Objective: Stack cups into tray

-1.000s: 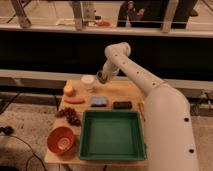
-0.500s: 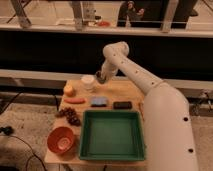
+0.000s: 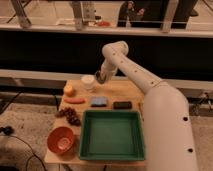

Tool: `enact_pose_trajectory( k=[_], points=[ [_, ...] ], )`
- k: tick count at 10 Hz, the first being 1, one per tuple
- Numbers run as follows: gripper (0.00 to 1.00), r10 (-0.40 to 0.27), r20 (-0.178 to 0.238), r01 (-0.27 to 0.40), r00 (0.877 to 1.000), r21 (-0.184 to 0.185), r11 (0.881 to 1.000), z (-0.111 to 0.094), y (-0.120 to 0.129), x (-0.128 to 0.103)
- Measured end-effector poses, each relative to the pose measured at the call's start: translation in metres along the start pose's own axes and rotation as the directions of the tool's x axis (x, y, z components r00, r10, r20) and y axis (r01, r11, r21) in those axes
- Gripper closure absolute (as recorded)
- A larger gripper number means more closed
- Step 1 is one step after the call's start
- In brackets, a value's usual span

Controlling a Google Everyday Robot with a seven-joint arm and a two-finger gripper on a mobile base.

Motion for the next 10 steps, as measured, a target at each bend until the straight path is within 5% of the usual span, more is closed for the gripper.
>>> enact_pose_trajectory(
  k=[10],
  points=[
    [1.00, -0.107, 0.007, 0.107, 0.994, -0.004, 0.994, -0.0087, -0.0097, -0.0053]
  ],
)
